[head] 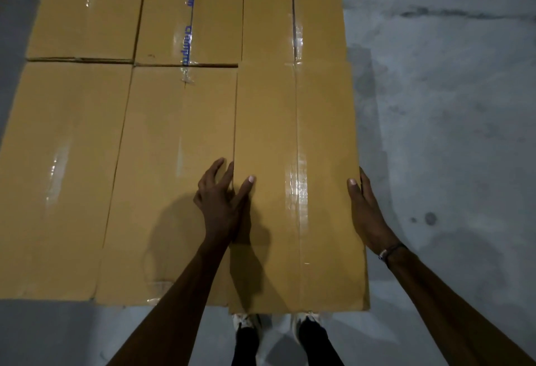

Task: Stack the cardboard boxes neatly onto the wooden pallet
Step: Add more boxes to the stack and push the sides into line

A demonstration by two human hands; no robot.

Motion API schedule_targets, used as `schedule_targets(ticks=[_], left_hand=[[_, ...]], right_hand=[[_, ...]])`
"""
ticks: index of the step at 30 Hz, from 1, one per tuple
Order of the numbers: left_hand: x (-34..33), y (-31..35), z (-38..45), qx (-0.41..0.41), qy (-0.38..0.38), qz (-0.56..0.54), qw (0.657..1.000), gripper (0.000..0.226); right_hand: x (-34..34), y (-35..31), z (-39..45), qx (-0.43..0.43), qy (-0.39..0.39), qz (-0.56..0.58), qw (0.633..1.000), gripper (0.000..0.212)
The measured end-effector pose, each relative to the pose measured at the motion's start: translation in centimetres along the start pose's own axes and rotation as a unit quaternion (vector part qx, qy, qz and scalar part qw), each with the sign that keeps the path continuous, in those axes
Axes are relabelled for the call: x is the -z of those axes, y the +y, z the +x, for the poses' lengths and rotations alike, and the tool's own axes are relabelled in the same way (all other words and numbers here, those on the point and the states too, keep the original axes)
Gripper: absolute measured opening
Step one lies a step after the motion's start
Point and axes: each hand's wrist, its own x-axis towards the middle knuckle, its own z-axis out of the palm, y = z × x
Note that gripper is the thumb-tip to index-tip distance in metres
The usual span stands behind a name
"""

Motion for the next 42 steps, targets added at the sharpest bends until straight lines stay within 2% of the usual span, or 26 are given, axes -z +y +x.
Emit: schedule_targets(ticks=[3, 9, 14, 19, 21, 25, 31, 39, 42], left_hand=[[-0.5, -0.5, -0.1, -0.007, 0.013, 0.007, 1.000, 0.060], [-1.3, -1.6, -0.5, -0.019, 0.014, 0.011, 1.000, 0.060], [-1.7, -1.8, -0.9, -0.022, 0.029, 0.020, 0.999, 0.060], [-2.0, -1.4, -1.2, -0.032, 0.011, 0.054, 0.998, 0.059], [-2.1, -1.5, -1.2, -0.035, -0.005, 0.069, 0.997, 0.060], [-1.5, -2.4, -2.0, -0.060, -0.050, 0.091, 0.993, 0.064], [1.0, -4.3, -5.9, -0.062, -0.119, 0.129, 0.983, 0.073], [3.9, -8.4, -11.9, -0.068, -0.198, 0.107, 0.972, 0.082], [5.7, -9.6, -14.6, -0.104, -0.242, 0.103, 0.959, 0.103]], right_hand=[[-0.1, 0.6, 0.4, 0.005, -0.001, -0.008, 1.000, 0.052], [-0.4, 1.9, 1.5, 0.001, 0.005, -0.027, 1.000, 0.065], [-0.6, 2.0, 1.9, 0.001, 0.002, -0.046, 0.999, 0.063], [-0.6, 1.9, 2.0, 0.012, 0.013, -0.072, 0.997, 0.069], [-0.6, 1.8, 1.9, 0.022, 0.022, -0.077, 0.997, 0.072], [-0.6, 1.4, 0.7, 0.050, 0.021, -0.086, 0.995, 0.065], [-0.3, 3.6, -3.0, 0.053, 0.009, -0.121, 0.991, 0.076], [-0.2, 8.3, -10.8, 0.068, 0.008, -0.147, 0.987, 0.084], [-0.3, 9.8, -13.5, 0.075, 0.002, -0.160, 0.984, 0.085]])
